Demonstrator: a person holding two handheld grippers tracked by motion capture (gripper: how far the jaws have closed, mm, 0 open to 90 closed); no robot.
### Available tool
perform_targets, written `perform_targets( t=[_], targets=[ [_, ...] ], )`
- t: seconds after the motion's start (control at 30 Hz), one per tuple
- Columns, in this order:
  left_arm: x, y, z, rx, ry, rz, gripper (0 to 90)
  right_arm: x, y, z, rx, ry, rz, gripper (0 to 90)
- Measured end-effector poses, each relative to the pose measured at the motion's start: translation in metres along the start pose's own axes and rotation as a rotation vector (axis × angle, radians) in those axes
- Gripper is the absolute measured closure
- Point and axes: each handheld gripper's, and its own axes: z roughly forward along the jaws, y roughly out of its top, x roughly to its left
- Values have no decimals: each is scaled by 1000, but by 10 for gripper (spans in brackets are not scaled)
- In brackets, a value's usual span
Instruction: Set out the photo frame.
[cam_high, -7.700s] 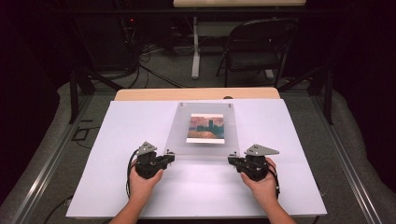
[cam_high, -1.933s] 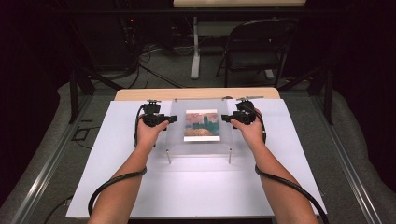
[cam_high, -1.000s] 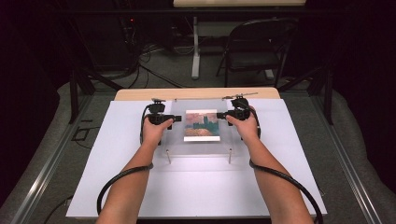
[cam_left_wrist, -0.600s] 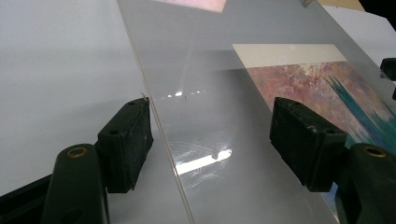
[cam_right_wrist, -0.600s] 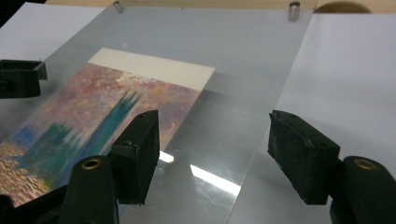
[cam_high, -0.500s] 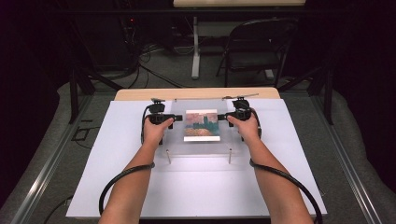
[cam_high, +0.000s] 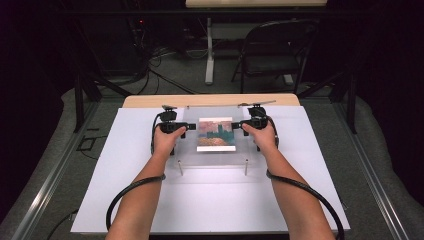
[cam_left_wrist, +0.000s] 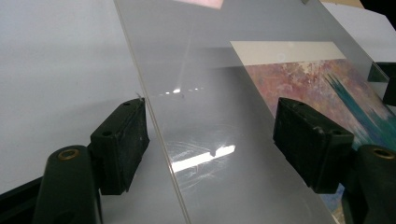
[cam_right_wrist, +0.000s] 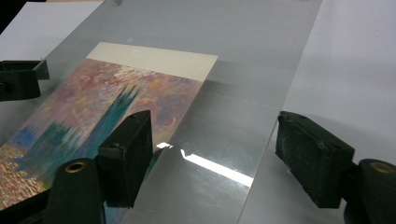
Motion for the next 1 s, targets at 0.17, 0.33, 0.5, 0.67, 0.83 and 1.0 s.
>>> perform_targets(
  t=[0.17,0.33,0.5,0.67,0.83,1.0],
  targets=[
    [-1,-1,1,2,-11,-9,256,-1,-2,4,9,41,53,245],
    [-1,-1,1,8,-7,-12,255,1,-2,4,12,31,46,238],
    [-2,0,1,5,-2,-20,265,2,-1,2,24,23,32,239],
    [0,0,0,0,-9,-31,298,2,-2,3,5,26,33,240],
    [0,1,-1,1,-4,-55,320,2,-2,2,7,21,26,240],
    [1,0,-1,-8,-4,-70,339,3,-2,2,1,17,26,242]
  ],
)
